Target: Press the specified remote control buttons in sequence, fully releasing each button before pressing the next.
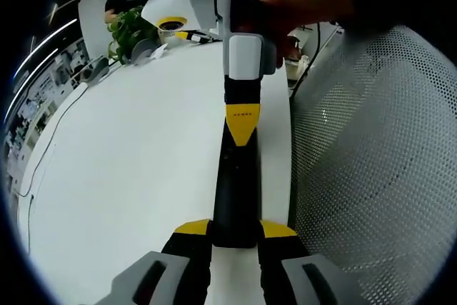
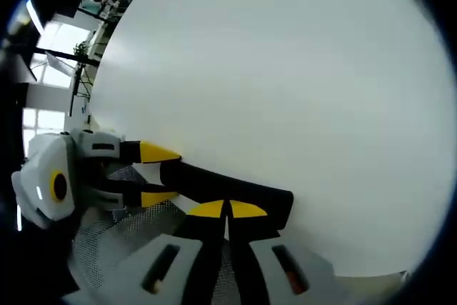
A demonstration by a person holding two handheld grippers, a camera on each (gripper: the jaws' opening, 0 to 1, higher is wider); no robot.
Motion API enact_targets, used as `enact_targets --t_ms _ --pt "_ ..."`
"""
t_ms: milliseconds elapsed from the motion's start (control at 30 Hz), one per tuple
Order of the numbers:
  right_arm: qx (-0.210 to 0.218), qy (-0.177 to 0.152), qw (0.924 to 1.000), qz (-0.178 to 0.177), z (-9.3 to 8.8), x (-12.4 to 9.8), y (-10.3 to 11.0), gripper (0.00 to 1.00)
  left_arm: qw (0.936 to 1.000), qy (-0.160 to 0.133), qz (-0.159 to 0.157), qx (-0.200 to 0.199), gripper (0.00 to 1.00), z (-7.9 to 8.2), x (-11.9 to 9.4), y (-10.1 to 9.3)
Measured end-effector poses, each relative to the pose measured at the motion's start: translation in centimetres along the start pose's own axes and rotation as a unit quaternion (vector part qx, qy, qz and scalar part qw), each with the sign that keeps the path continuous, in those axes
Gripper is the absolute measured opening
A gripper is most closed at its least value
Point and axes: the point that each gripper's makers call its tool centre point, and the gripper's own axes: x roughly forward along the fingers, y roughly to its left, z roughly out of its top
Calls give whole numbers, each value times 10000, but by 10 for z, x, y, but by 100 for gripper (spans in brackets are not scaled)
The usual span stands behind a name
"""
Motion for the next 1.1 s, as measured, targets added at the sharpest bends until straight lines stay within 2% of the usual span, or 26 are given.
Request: enact_targets --t_ms 500,600,633,733,833,933,1100 --pt "-148 -12 9999 -22 0 2 -2 0 10000 1 -14 -8 25 0 0 0" --pt "-339 -28 9993 -124 -1 3 -1 0 10000 -4 -26 -3 25 0 0 0" --pt "-526 -7 9984 -217 0 3 -2 0 10000 0 -32 8 25 0 0 0" --pt "-625 46 9975 -327 -1 3 0 0 10000 8 -40 21 25 0 0 0" --pt "-577 37 9979 -286 0 2 -2 0 10000 11 -30 16 25 0 0 0" --pt "-357 -21 9993 -91 0 1 -3 0 10000 19 -19 12 25 0 0 0" --pt "-374 10 9992 -161 0 2 -1 0 10000 15 -8 -1 25 0 0 0"
